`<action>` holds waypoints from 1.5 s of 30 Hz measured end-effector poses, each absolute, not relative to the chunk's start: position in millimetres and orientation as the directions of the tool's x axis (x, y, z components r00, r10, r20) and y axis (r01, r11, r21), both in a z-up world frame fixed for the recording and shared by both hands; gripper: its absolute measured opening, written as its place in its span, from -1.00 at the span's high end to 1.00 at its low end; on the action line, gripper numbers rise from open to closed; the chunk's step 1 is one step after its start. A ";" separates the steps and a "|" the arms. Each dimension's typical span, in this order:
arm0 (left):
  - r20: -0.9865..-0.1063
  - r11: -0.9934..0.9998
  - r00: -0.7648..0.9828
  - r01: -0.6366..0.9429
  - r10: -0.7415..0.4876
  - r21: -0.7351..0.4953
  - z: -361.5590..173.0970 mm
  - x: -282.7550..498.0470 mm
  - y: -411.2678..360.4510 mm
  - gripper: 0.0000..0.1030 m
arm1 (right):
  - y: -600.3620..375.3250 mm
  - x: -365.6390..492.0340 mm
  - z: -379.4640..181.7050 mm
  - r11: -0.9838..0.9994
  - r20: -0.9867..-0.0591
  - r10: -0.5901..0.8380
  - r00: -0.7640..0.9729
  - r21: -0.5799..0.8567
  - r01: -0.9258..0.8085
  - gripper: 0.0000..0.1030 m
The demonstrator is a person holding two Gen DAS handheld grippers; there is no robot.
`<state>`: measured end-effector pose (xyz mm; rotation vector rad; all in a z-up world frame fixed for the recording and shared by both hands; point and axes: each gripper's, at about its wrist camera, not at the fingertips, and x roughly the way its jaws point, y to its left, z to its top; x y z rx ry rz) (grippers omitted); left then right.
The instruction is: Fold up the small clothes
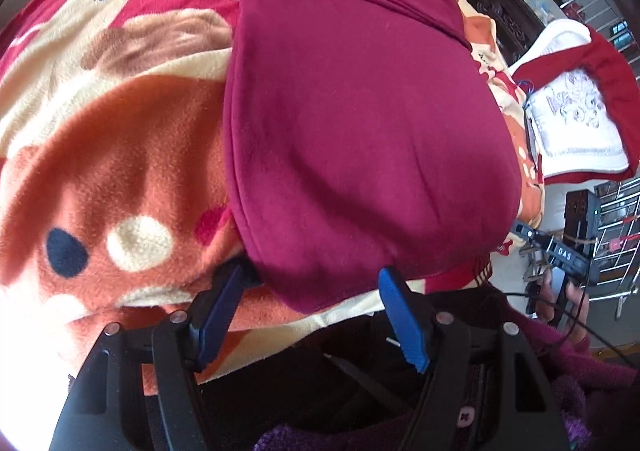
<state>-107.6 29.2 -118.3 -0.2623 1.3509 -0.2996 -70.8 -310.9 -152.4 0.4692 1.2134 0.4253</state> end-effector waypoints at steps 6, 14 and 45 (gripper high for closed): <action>-0.909 0.932 0.209 0.048 -0.361 -0.359 -126.0 -96.4 25.2 -0.42 | -311.6 -71.1 -152.0 0.829 -0.781 0.546 0.302 0.555 -0.066 0.56; -0.903 0.927 0.213 0.052 -0.373 -0.371 -121.7 -101.0 29.7 0.42 | -312.1 -86.8 -119.5 0.854 -0.783 0.516 0.347 0.501 -0.139 1.00; -0.809 0.879 0.346 0.154 -0.476 -0.452 -42.1 -76.8 45.9 0.81 | -317.2 -45.7 -38.5 0.752 -0.593 0.652 0.472 0.587 -0.301 1.00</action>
